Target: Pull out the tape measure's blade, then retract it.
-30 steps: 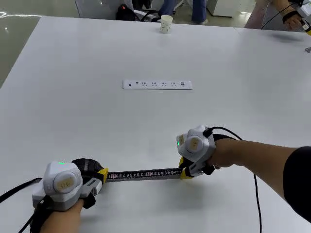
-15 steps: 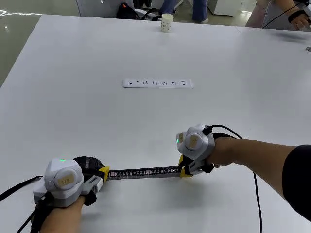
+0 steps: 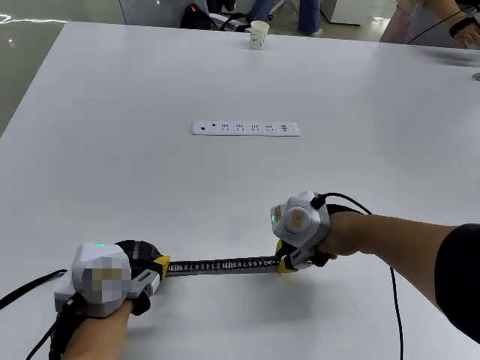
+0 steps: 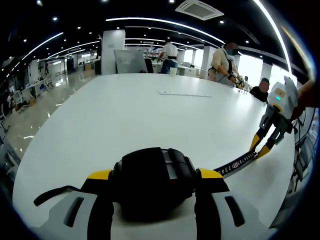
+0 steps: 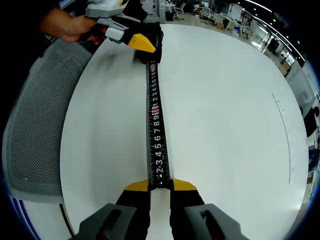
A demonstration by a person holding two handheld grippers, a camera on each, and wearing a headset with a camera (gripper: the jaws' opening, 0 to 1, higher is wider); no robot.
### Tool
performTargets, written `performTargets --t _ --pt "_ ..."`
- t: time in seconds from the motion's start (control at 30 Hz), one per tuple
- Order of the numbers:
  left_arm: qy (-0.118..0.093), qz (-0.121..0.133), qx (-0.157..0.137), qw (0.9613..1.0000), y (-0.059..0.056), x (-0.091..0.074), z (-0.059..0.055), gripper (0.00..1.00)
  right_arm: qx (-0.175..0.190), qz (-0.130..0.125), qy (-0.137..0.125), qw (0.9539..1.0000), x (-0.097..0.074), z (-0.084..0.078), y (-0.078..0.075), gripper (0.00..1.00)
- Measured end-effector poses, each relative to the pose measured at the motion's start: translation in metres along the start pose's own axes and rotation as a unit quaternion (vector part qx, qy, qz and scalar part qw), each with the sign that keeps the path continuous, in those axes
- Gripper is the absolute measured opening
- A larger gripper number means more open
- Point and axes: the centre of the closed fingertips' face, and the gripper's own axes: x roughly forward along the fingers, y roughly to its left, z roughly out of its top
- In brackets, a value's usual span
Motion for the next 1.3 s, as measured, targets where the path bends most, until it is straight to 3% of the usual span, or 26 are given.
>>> performTargets --t 0.57,1.3 --pt "0.009 -0.021 -0.018 0.9996 0.001 -0.003 -0.003 0.60 0.016 -0.002 -0.012 0.9998 0.000 0.001 0.000 0.11" --pt "0.010 -0.022 -0.024 0.9994 -0.001 -0.004 -0.003 0.60 0.008 -0.006 -0.007 0.9999 0.003 0.012 0.002 0.11"
